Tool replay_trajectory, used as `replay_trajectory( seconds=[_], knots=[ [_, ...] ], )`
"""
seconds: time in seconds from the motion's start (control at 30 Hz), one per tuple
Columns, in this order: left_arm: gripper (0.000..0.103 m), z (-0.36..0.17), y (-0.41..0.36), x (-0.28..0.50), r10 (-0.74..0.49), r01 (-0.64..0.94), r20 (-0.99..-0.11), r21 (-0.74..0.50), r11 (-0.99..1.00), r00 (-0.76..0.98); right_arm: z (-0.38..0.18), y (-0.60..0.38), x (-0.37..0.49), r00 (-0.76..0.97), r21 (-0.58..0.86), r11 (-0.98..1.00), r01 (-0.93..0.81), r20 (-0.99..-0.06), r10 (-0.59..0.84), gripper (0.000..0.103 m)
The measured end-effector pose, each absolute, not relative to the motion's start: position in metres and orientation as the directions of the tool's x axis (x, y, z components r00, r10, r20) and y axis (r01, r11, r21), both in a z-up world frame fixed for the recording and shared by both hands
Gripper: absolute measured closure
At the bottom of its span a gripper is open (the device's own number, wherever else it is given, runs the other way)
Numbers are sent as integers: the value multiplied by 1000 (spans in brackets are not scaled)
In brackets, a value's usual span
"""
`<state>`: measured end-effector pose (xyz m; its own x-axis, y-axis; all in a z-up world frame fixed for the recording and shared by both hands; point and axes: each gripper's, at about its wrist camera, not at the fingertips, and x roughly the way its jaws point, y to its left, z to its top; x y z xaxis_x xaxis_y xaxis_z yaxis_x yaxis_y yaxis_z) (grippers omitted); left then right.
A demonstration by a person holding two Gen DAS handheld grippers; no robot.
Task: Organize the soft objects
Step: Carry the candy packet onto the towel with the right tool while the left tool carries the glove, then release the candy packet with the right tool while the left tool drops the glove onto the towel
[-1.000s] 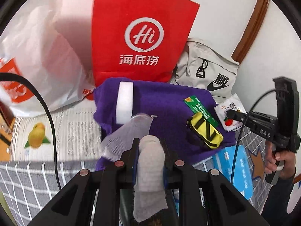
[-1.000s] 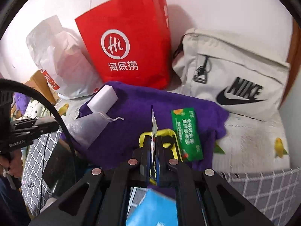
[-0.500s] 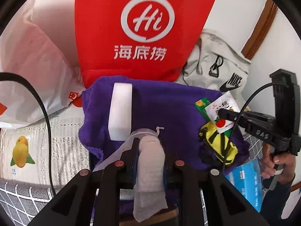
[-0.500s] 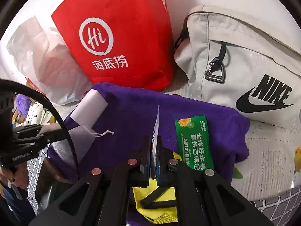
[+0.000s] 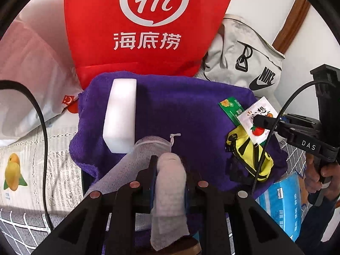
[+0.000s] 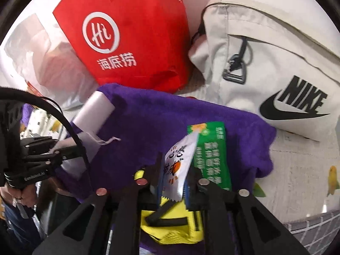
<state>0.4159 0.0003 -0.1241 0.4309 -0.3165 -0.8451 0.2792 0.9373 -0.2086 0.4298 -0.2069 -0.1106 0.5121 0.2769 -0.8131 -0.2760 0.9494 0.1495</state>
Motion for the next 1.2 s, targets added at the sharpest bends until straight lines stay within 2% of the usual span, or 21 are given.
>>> replay_trajectory(
  seconds=[0.2, 0.27, 0.33, 0.37, 0.43, 0.77, 0.97, 1.2],
  knots=[
    [84, -127, 0, 417, -318, 274, -847, -213, 938, 427, -122, -209, 435, 484, 130, 957, -259, -840, 245, 72],
    [84, -127, -1, 416, -319, 277, -847, -214, 937, 426, -123, -208, 435, 481, 122, 957, -265, -843, 240, 66],
    [84, -128, -3, 416, -320, 282, -848, -212, 936, 423, -122, -209, 434, 491, 90, 964, -249, -846, 206, 54],
    [84, -128, -4, 416, -320, 285, -848, -212, 935, 421, -123, -210, 434, 498, 54, 971, -234, -851, 167, 53],
    [84, -130, -6, 416, -322, 287, -850, -212, 934, 418, -122, -212, 433, 505, 27, 975, -221, -852, 138, 53],
    [83, -138, -7, 414, -334, 293, -856, -227, 929, 395, -113, -214, 425, 526, 86, 965, -249, -824, 209, 53],
    [83, -132, -9, 413, -330, 290, -859, -225, 930, 391, -113, -204, 426, 525, 70, 961, -267, -826, 206, 53],
    [69, -130, -12, 413, -279, 253, -880, -190, 949, 384, -108, -200, 425, 520, 74, 960, -270, -828, 210, 53]
  ],
)
